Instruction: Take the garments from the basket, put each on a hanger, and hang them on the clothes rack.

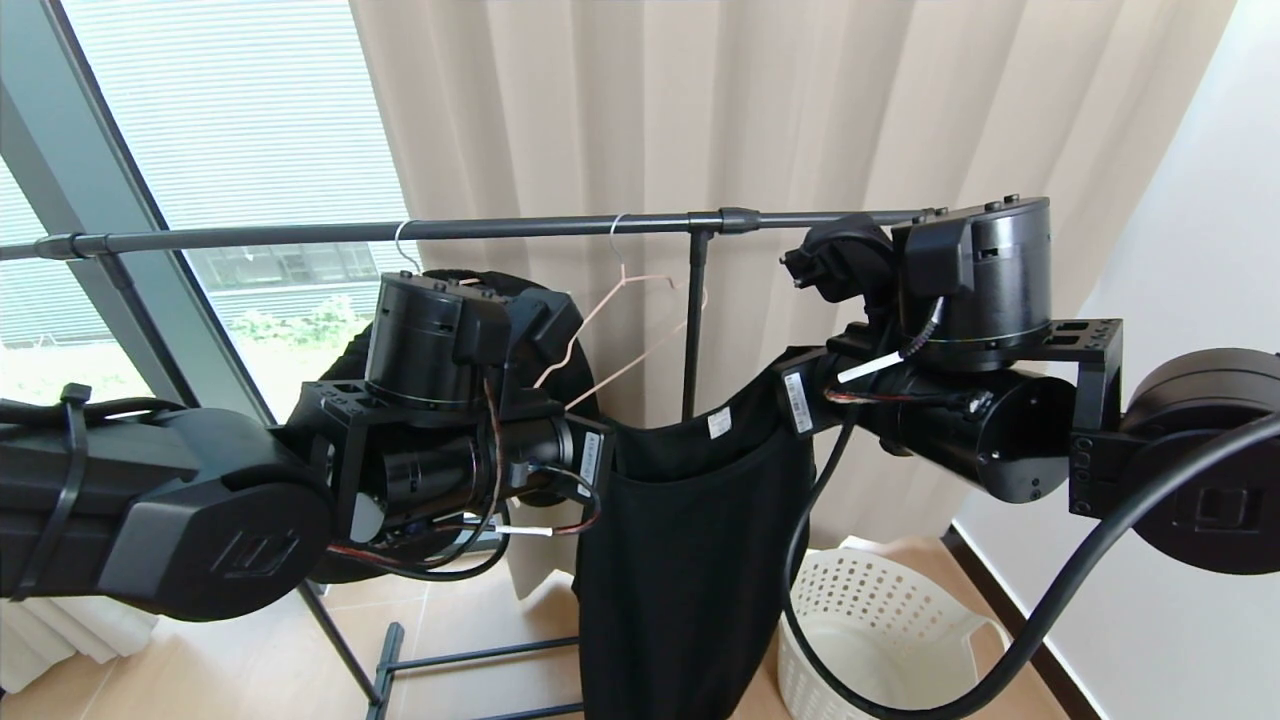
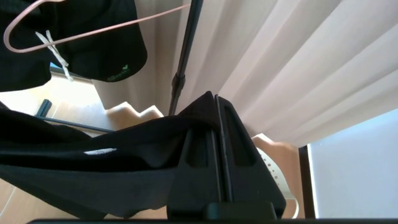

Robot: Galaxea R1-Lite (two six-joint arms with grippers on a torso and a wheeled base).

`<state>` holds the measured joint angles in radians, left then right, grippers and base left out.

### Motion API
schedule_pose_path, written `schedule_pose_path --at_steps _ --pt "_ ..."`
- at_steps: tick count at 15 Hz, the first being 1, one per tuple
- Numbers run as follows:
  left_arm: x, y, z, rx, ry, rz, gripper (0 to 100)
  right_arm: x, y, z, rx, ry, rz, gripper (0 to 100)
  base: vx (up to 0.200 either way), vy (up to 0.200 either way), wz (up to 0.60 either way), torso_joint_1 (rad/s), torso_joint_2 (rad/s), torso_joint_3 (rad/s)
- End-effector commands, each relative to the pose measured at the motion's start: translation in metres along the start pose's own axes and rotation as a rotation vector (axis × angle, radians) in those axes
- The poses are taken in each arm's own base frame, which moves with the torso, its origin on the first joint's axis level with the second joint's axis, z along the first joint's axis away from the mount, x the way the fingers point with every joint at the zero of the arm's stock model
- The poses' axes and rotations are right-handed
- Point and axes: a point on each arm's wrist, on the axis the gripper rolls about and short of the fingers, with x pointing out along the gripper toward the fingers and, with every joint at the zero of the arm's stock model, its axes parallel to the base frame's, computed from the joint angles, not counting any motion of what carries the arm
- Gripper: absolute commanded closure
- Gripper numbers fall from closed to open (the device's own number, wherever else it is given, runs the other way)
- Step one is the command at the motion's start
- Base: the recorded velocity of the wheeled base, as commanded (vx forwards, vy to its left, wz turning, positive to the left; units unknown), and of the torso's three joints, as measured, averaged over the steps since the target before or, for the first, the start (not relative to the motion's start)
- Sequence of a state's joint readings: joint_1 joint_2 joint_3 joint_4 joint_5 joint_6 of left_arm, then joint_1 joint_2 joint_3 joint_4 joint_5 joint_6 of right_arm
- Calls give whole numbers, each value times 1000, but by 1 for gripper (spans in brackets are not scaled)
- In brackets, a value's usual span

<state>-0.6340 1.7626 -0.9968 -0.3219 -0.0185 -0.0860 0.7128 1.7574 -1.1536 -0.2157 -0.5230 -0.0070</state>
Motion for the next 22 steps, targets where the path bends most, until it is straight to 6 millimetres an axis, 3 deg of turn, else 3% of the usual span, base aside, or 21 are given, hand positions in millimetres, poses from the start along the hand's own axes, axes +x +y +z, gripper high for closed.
schedule_pose_path --at_steps 1,6,7,12,22 --pt "1 0 1 0 -2 0 100 -3 -2 1 4 -5 -1 100 0 0 0 0 0 0" --pt "1 0 1 0 -22 -1 100 -7 -6 -1 5 -3 -5 100 0 0 0 0 0 0" --pt "1 0 2 14 -31 -3 0 -8 -7 0 7 -6 -5 100 0 0 0 0 0 0" --pt "-3 1 -5 37 -27 -1 0 -3 -11 2 12 -11 -24 100 0 0 0 0 0 0" --pt "-63 11 -16 21 -57 -101 0 10 -25 2 34 1 -72 100 0 0 0 0 0 0"
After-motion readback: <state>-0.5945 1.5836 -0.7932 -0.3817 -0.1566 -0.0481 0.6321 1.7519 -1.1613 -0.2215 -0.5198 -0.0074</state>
